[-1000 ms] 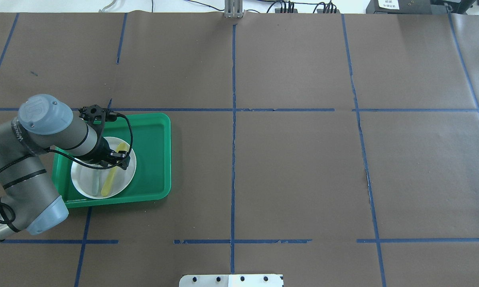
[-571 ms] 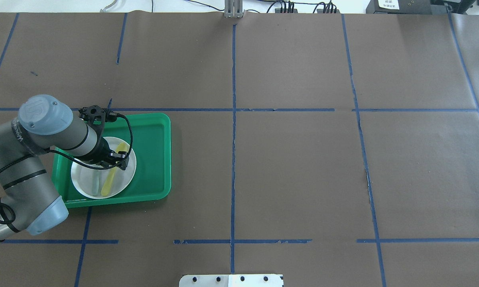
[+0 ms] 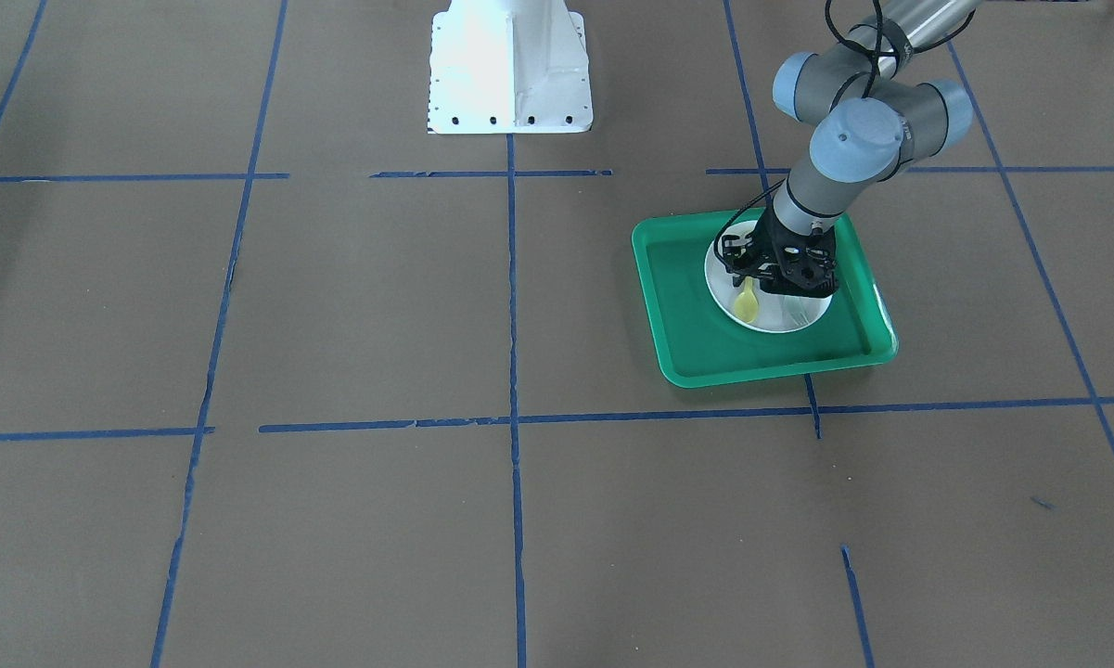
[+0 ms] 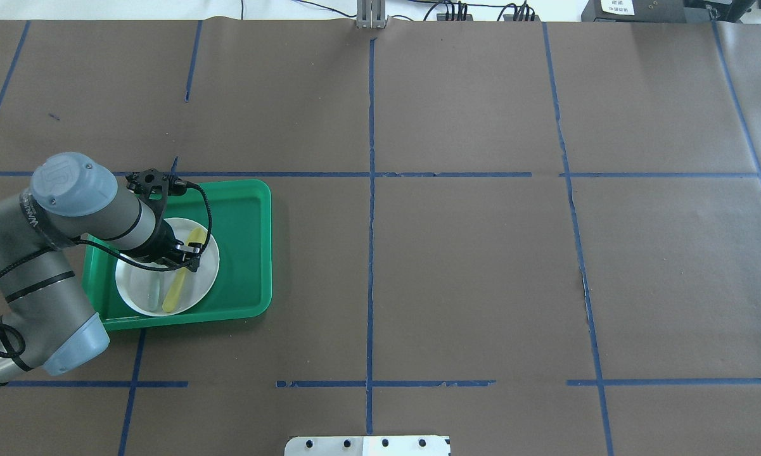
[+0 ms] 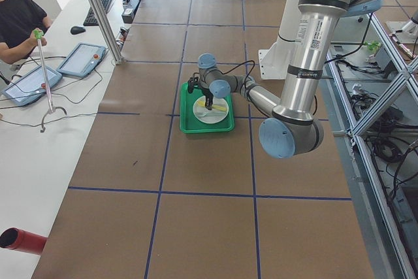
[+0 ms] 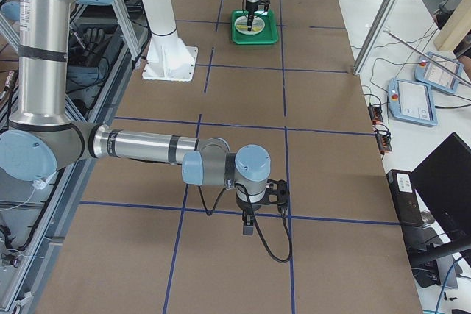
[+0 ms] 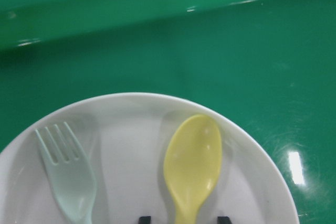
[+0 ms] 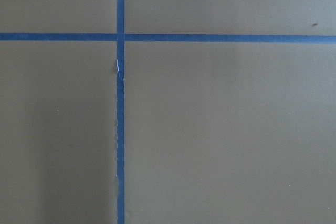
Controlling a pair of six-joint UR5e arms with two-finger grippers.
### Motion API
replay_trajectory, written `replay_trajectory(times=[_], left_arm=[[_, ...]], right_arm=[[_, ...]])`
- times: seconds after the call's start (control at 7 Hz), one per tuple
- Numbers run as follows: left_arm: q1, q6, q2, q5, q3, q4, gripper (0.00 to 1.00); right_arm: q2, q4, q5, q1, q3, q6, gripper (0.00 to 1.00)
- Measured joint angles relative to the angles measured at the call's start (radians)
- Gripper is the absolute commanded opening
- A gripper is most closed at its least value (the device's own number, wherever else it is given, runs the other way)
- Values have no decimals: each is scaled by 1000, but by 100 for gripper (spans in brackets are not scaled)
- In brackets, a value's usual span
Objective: Place spoon
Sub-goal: 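Lower the left gripper and close it on the yellow spoon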
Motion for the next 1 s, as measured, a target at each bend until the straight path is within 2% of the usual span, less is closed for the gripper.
replay_trajectory(times=[0.43,0.71,1.0], left_arm=[[0,-1,3,0,-6,0,16],[-5,0,5,1,-25,13,8],[-20,19,3,1,-127,146,4]], right_arm=[[0,0,0,0,0,1,100],[0,0,0,0,0,1,100],[0,0,0,0,0,1,100]])
